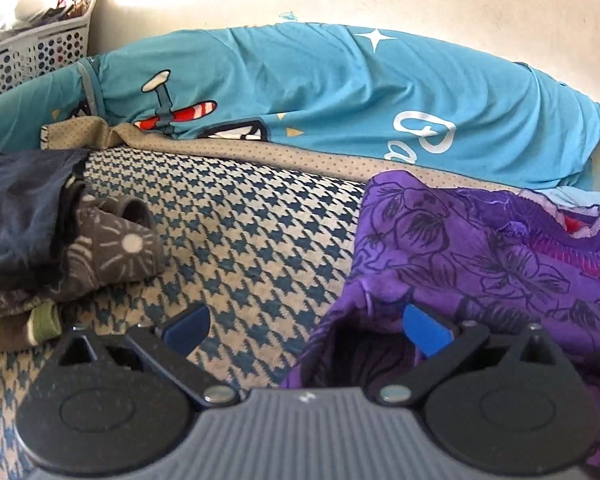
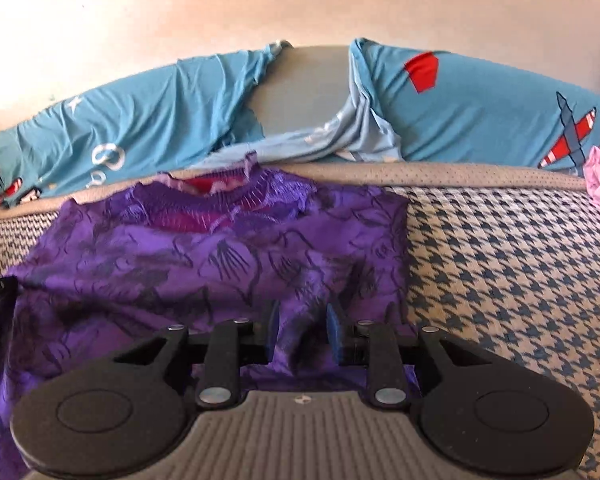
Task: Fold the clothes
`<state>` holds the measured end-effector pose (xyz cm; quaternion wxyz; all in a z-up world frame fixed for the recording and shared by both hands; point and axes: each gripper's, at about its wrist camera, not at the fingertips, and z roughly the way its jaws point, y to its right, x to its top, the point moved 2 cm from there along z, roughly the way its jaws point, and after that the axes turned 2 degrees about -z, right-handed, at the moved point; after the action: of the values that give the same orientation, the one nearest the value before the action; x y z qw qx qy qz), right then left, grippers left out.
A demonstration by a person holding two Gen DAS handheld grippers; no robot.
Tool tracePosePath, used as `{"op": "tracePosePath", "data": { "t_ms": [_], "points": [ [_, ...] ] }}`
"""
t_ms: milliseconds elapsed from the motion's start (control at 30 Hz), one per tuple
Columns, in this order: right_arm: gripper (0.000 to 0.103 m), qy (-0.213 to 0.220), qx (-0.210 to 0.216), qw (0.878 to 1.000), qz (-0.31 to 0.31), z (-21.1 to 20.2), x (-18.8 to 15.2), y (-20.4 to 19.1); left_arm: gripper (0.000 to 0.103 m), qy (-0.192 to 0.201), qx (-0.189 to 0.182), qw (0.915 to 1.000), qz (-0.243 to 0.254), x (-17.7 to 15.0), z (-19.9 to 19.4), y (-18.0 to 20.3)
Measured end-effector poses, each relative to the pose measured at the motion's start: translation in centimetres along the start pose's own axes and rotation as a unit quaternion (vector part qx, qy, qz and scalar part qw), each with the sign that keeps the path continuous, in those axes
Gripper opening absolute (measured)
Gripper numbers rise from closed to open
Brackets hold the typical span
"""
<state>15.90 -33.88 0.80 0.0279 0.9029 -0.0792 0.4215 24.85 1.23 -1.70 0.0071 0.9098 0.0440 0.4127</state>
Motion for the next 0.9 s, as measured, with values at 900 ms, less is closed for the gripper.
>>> {"op": "tracePosePath", "data": {
  "t_ms": [900],
  "points": [
    [0.002, -0.011, -0.044, 0.997, -0.064, 0.2, -1.1, 0.2, 0.103, 0.049, 0.020, 0.9979, -0.038, 1.6, -1.1, -1.2]
  ]
}}
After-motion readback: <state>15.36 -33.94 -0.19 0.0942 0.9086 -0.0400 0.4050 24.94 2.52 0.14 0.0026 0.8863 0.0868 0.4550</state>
